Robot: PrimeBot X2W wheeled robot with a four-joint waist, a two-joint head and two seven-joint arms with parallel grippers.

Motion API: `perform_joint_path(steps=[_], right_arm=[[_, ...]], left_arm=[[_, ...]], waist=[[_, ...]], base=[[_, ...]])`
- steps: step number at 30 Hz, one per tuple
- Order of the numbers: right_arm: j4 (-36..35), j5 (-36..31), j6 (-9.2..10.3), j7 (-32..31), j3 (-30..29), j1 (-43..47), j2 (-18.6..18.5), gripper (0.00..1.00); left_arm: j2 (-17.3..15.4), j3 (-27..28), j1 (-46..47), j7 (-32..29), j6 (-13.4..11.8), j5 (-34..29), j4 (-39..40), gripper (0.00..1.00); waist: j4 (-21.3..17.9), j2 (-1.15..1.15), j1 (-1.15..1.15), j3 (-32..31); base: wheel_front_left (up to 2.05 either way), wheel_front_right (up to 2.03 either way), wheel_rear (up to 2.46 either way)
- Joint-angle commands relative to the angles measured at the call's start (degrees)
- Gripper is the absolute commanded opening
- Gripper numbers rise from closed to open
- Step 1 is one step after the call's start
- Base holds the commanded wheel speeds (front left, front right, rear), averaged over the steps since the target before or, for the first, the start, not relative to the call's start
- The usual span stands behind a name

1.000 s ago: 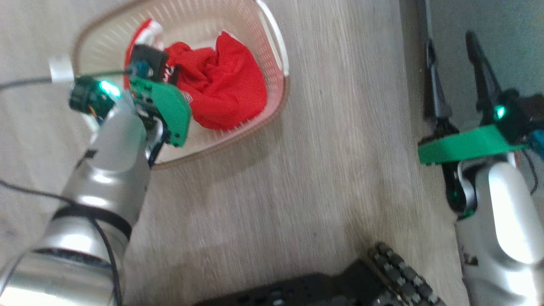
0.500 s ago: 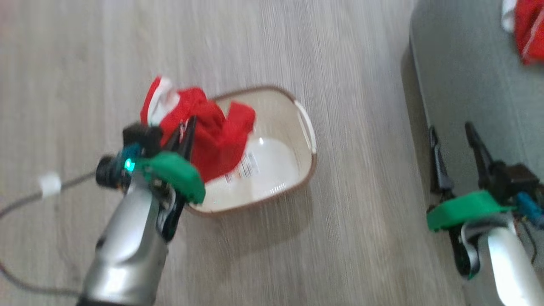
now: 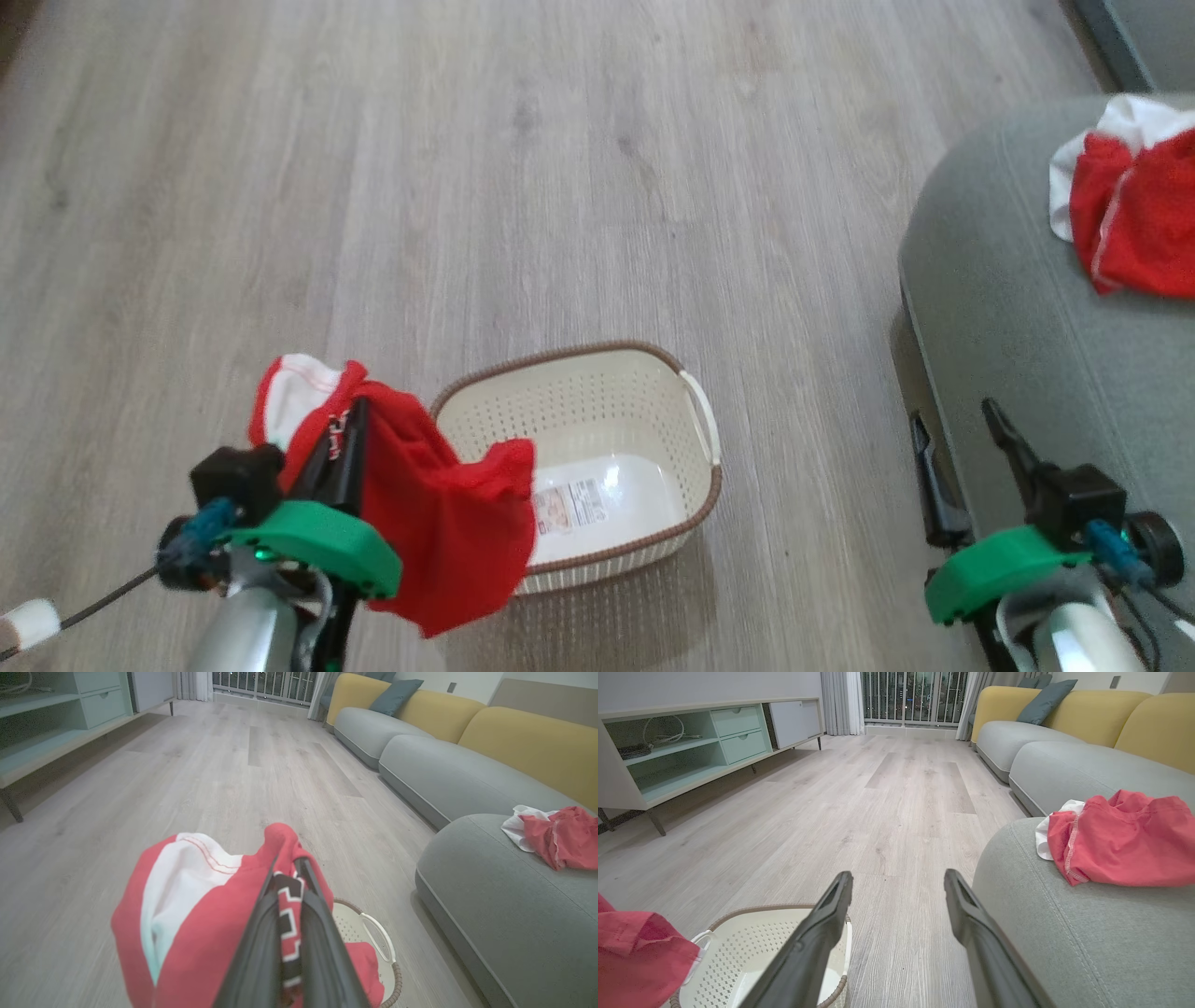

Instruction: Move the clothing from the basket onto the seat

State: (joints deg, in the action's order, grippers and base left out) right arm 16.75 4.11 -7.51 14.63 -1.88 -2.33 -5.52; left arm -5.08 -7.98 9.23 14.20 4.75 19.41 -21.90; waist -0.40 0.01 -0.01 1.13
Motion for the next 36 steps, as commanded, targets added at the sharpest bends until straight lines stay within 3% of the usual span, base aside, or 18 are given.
perform_joint_path(steps=[1,13,23,29,36], right_arm=[[-1.5,0.1,0.02,0.4,1.7,-0.9,-0.9,1.00],[-0.8,0.7,0.02,0.4,3.6,-1.2,-0.9,1.00],[-0.5,1.5,0.02,0.4,4.6,-1.6,-1.1,1.00],[-1.6,7.4,0.02,0.4,16.2,-4.4,-4.5,1.00],[-3.1,14.5,0.02,0.4,36.1,-14.2,-10.7,1.00]], left_arm=[[-1.7,2.5,1.6,0.8,-0.6,-0.3,2.7,0.00],[-3.0,2.8,0.5,0.0,-1.9,-0.3,5.1,0.00],[-3.3,1.4,0.3,-1.0,-1.4,0.1,6.4,0.00],[-3.9,-2.5,1.1,-2.3,0.9,0.2,9.1,0.00],[-5.0,-9.8,4.0,-5.4,2.3,-0.2,13.9,0.00]], waist=[[1.0,-0.01,0.01,-1.4],[1.5,-0.01,0.01,-2.0],[1.5,-0.01,0.01,-2.2],[1.3,-0.01,0.01,-2.2],[1.2,-0.01,0.01,-2.1]], base=[[0.00,0.00,0.00],[0.00,0.00,0.00],[0.00,0.00,0.00],[0.00,0.00,0.00],[0.00,0.00,0.00]])
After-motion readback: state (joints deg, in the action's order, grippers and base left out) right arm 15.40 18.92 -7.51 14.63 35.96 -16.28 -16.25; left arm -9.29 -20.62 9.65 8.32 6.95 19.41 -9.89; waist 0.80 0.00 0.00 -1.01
